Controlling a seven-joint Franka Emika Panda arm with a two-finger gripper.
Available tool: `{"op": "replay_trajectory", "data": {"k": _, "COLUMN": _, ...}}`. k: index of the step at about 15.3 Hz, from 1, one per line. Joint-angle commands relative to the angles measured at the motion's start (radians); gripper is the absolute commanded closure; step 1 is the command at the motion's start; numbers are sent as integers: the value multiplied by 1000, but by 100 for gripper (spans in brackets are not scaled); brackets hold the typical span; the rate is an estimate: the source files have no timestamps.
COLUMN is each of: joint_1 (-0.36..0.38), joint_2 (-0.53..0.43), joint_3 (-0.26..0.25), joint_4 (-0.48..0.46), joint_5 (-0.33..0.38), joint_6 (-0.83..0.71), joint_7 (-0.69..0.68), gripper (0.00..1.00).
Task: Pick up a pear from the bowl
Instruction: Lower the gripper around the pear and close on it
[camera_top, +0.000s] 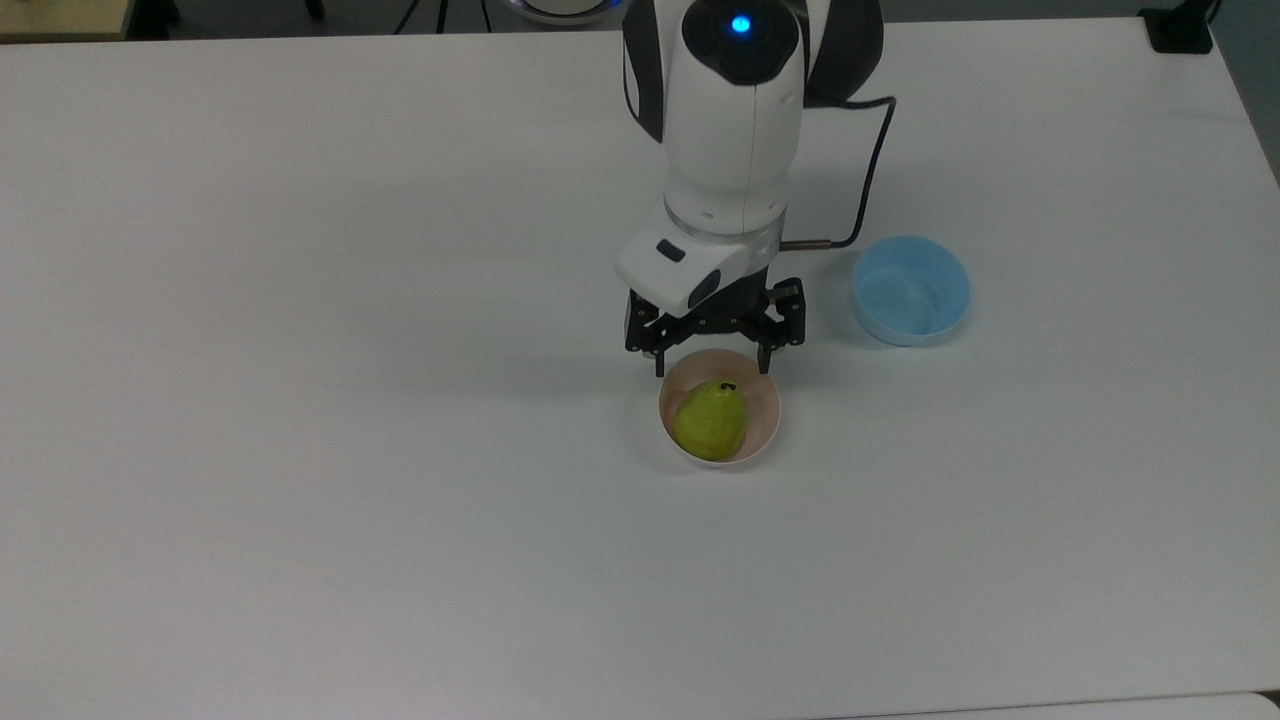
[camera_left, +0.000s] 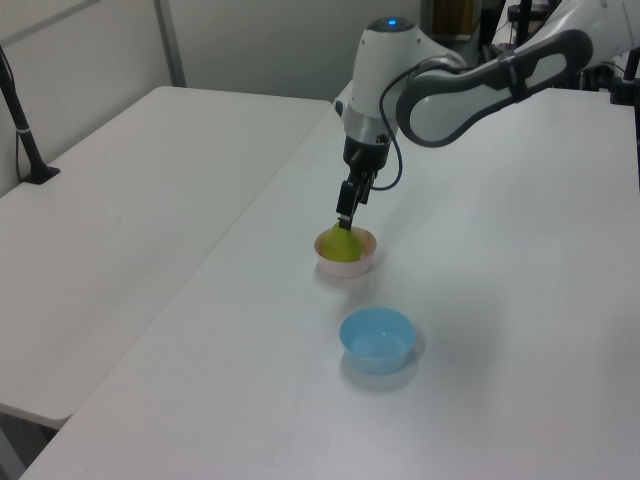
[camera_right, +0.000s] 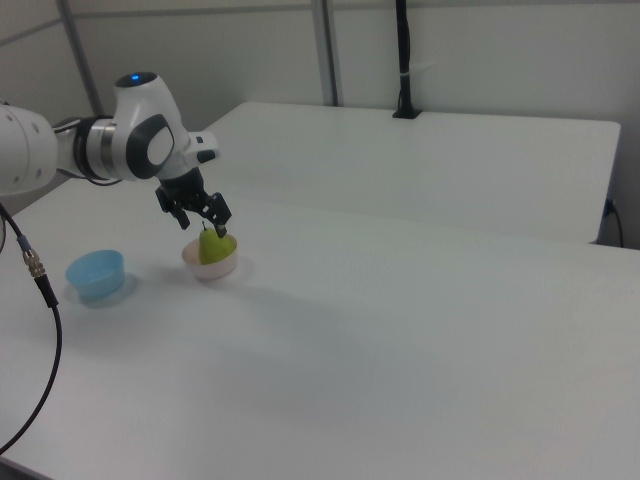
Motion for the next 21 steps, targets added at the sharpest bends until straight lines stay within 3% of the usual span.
{"op": "replay_trajectory", "data": {"k": 1, "joint_1": 33, "joint_2": 51, "joint_3": -24, "joint_4": 21, "joint_5": -17, "joint_6": 19, "joint_7": 7, "gripper": 0}}
{"op": "replay_trajectory", "data": {"k": 9, "joint_1": 48, "joint_2": 117, "joint_3": -24, "joint_4": 32, "joint_5": -51, "joint_6": 110, "joint_7": 14, "gripper": 0}}
{"op": "replay_trajectory", "data": {"k": 13, "joint_1": 45, "joint_2": 131, "joint_3": -24, "joint_4": 30, "joint_5": -97, "joint_6": 111, "joint_7": 13, "gripper": 22}}
{"op": "replay_trajectory", "data": {"k": 18, "joint_1": 42, "joint_2": 128, "joint_3": -24, "joint_4": 29, "joint_5": -101, "joint_6": 111, "joint_7": 14, "gripper": 51}}
{"op": "replay_trajectory", "data": {"k": 21, "joint_1": 36, "joint_2": 90, "joint_3": -21, "joint_4": 29, "joint_5": -98, "joint_6": 107, "joint_7": 16, "gripper": 56}}
